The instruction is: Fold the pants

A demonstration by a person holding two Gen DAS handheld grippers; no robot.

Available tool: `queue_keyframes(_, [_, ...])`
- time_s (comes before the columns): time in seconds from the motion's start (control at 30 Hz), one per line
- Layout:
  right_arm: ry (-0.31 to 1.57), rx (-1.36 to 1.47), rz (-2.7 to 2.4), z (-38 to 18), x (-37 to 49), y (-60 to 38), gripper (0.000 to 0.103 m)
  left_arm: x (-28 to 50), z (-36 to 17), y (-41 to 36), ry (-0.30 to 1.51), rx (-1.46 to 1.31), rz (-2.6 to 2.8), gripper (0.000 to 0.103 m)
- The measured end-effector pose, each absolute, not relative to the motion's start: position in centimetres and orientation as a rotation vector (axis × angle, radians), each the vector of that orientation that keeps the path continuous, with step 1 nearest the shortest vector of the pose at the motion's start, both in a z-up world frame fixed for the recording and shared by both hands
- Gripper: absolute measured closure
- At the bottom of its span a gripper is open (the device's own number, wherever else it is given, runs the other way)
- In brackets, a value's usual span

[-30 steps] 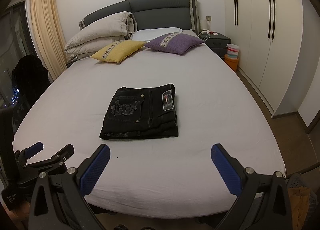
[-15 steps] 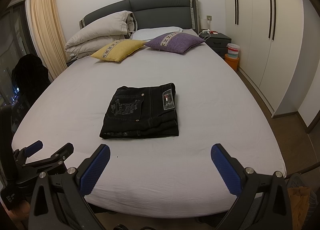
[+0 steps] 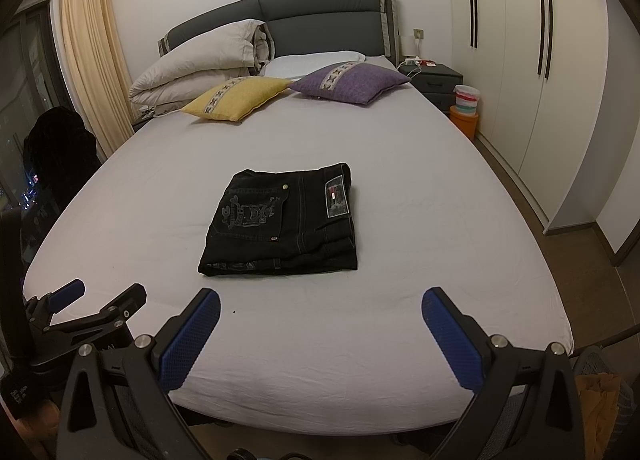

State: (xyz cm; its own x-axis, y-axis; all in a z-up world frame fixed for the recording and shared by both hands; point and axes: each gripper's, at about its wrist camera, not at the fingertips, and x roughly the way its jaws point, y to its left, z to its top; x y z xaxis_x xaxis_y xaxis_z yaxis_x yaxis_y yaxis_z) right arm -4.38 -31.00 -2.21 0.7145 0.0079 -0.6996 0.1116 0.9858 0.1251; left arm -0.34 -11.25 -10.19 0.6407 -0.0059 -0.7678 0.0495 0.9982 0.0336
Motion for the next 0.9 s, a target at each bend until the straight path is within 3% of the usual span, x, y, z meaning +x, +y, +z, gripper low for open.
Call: queue_keyframes(0.9, [0.784, 0.162, -0.049, -2.77, -4.47, -31.72, 0.0, -0.62, -10.4, -10.9, 0.873, 0.056, -0.048, 0.0])
